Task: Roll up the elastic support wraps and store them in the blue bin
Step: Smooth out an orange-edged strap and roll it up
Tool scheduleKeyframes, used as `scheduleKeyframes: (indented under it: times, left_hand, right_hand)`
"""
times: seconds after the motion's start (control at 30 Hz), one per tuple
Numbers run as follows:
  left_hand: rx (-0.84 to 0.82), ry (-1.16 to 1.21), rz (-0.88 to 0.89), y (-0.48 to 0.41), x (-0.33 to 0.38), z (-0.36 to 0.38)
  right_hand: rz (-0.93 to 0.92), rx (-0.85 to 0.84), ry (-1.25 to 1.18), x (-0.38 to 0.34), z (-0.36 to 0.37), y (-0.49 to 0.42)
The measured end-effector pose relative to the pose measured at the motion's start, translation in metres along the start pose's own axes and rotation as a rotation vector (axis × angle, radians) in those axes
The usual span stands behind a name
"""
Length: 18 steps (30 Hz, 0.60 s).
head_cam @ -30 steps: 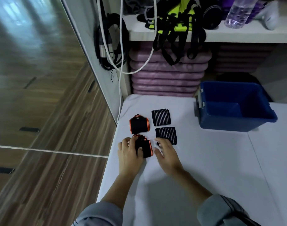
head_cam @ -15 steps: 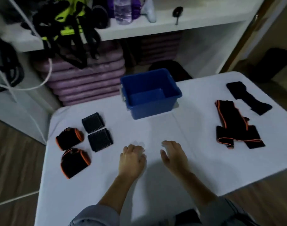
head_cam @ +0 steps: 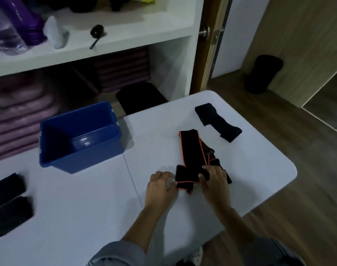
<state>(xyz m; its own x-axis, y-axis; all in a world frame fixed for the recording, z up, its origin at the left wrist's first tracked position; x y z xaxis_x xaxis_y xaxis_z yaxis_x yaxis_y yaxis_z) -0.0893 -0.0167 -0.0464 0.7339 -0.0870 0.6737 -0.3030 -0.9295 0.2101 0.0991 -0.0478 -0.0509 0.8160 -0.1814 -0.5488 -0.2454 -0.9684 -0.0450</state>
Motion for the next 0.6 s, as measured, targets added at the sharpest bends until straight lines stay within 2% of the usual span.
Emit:
scheduleKeyframes:
  times: [0.1, 0.2, 0.27, 0.37, 0.53, 0.6]
  left_hand:
    - [0.034, 0.003, -0.045, -0.015, 0.024, 0.015]
    - [0.045, 0.008, -0.087, -0.023, 0.033, 0.027]
    - [0.044, -0.005, -0.087, -0.027, 0.038, 0.031]
    - [0.063, -0.015, -0.063, -0.034, 0.048, 0.032]
    - [0.082, 0.002, 0.005, -0.052, 0.064, 0.033]
    - [0.058, -0.039, -0.041, -0.064, 0.072, 0.035]
  right_hand:
    - [0.207, -0.034, -0.008, 0.035, -0.014, -0.015]
    - [0.328, -0.171, -0.088, 0.055, -0.013, -0.025]
    - [0.327, -0.221, -0.163, 0.058, -0.011, -0.028]
    - [0.28, -0.183, -0.279, 0.054, -0.011, -0.028]
    - [0.168, -0.171, -0.277, 0.049, -0.017, -0.025]
    - [0.158, -0.175, -0.274, 0.052, -0.018, -0.023]
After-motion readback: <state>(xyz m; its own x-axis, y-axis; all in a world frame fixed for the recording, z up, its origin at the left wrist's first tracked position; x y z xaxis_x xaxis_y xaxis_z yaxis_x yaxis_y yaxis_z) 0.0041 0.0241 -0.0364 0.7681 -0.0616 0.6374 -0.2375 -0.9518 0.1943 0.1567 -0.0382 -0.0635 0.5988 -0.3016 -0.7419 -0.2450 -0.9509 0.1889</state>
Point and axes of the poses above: each hand's wrist, its own y-axis away from the middle knuckle, its own z-axis out of the palm, x = y × z, the point moved 3 cm from there along -y, towards the middle knuckle, and after that the axes turned 8 degrees about -x, right-handed, at the moved point
